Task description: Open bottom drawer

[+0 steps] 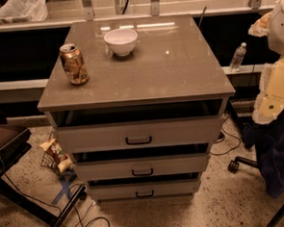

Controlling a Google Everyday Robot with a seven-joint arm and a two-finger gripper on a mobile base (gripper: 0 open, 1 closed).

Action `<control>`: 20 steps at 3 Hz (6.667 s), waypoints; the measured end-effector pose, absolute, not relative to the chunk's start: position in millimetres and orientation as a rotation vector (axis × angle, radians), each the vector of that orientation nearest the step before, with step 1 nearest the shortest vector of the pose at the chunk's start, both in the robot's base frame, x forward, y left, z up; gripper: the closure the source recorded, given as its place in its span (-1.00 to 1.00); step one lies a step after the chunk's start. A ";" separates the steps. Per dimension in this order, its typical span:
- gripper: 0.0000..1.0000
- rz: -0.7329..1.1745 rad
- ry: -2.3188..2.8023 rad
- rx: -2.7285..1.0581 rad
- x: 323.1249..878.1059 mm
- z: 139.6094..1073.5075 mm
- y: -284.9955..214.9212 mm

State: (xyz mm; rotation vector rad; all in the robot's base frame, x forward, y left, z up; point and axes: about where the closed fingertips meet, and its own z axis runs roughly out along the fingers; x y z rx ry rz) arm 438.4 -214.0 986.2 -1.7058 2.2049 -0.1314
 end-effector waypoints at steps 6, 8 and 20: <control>-1.00 0.307 1.916 -1.270 462.9 699.0 -163.4; -1.00 0.281 1.922 -1.258 471.4 692.7 -162.9; -1.00 0.302 1.938 -1.402 533.6 235.7 -111.0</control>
Offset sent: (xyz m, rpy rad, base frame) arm 0.0330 0.0243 -0.0904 0.2710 -0.0694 -0.0764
